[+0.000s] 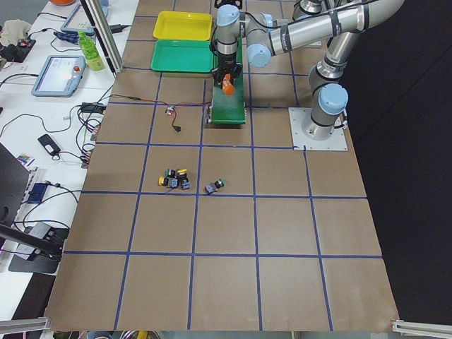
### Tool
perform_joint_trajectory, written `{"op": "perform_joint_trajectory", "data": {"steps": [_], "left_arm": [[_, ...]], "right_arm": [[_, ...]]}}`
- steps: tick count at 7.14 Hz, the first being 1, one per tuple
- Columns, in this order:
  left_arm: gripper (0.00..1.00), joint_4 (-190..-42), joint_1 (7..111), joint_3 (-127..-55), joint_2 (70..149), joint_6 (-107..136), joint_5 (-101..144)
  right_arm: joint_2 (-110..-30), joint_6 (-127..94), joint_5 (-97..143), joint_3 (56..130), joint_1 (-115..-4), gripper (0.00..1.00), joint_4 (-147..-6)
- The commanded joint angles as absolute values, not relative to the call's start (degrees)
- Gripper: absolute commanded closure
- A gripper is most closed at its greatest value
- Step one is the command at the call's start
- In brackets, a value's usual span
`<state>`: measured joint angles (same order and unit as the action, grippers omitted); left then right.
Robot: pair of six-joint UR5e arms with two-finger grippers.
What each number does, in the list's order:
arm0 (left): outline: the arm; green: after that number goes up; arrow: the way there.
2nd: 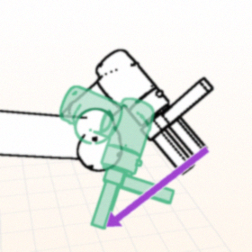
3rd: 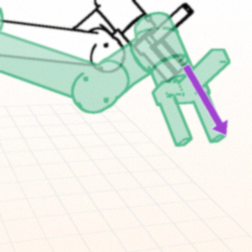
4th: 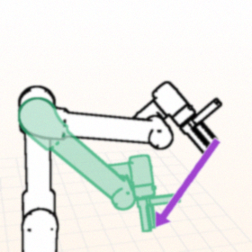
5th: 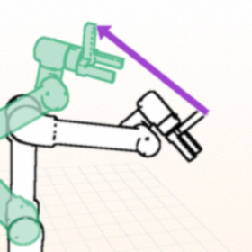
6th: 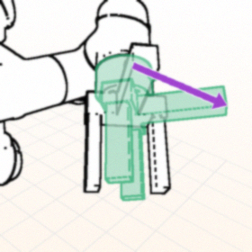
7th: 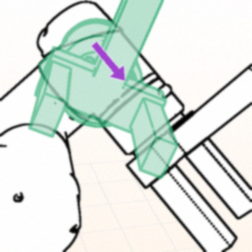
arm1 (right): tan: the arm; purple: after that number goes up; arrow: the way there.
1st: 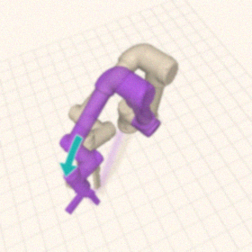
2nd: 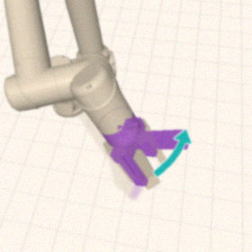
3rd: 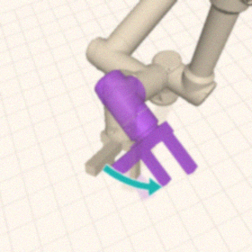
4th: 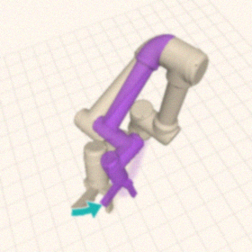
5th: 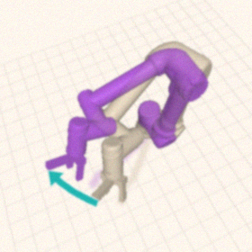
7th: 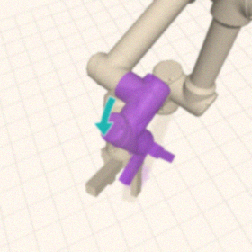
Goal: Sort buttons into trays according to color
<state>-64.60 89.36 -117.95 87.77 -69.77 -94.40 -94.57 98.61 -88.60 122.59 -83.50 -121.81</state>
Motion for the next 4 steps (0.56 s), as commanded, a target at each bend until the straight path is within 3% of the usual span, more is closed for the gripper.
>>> {"op": "perform_joint_trajectory", "data": {"steps": [1, 2, 3, 4], "left_arm": [[1.00, -51.68, 89.39, -125.21, 88.94, -77.22, -94.75], [0.85, -46.28, 89.12, -127.77, 89.03, -77.17, -94.14], [0.01, -44.58, 89.03, -128.49, 89.21, -76.47, -93.43], [0.00, -44.21, 89.12, -127.97, 88.77, -75.33, -92.99]], "right_arm": [[-94.57, 98.61, -88.59, 122.52, -83.50, 0.00, -121.90], [-94.57, 98.61, -88.59, 122.52, -83.50, 0.00, -122.08], [-94.57, 98.61, -88.59, 122.52, -83.50, 0.00, -121.99], [-94.57, 98.61, -88.59, 122.52, -83.50, 0.00, -122.25]]}}
